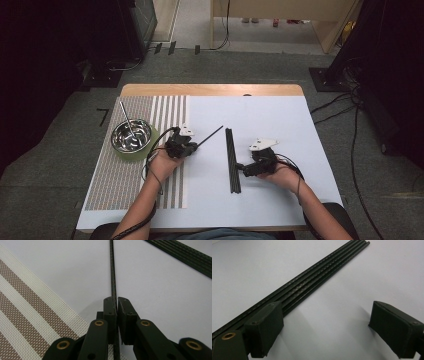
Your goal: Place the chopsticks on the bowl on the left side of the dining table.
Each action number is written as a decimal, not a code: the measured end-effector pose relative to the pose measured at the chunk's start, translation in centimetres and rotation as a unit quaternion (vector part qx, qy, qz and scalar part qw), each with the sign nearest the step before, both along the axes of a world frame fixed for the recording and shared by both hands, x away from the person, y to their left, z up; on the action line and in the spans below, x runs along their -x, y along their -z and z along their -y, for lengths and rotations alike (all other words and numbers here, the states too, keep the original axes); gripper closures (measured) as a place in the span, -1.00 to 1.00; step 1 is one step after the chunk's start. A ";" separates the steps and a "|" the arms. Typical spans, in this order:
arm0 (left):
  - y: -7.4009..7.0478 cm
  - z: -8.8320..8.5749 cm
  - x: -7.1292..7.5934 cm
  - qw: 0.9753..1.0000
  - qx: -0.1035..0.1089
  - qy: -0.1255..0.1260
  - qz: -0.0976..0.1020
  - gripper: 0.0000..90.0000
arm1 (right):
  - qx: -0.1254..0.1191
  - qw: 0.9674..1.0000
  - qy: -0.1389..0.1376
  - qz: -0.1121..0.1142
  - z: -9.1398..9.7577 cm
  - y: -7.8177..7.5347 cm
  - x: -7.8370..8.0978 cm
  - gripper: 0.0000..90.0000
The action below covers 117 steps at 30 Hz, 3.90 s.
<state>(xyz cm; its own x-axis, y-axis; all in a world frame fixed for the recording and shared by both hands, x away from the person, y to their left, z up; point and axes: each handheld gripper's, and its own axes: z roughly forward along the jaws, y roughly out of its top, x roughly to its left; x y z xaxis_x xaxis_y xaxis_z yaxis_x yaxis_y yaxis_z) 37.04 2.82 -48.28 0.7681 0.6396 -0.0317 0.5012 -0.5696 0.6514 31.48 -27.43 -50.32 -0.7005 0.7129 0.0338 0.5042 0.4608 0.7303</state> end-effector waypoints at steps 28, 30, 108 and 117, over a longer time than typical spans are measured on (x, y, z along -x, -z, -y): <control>-1.2 -0.5 -0.5 0.998 0.029 -0.027 -0.043 0.94 | 0.000 1.000 0.000 -0.001 0.0 0.0 0.0 -0.75; -1.2 -0.5 -0.5 0.998 0.031 -0.028 -0.044 0.94 | 0.000 1.000 0.000 -0.001 0.0 0.0 0.0 -0.75; -5.3 -7.4 -0.3 0.997 0.024 -0.054 -0.040 0.94 | -0.001 1.000 0.000 -0.001 0.0 0.0 0.0 -0.75; -5.5 -8.3 -0.3 0.997 0.020 -0.060 -0.037 0.94 | -0.001 1.000 0.001 -0.001 0.0 0.0 0.0 -0.75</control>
<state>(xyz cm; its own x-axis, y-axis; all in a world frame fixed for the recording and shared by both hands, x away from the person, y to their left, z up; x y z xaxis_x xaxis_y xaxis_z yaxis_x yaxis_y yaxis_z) 37.34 11.14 -42.81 0.6809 0.7237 -0.1126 0.6113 -0.4769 0.6315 31.48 -27.43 -50.32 -0.6995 0.7137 0.0361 0.5065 0.4595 0.7296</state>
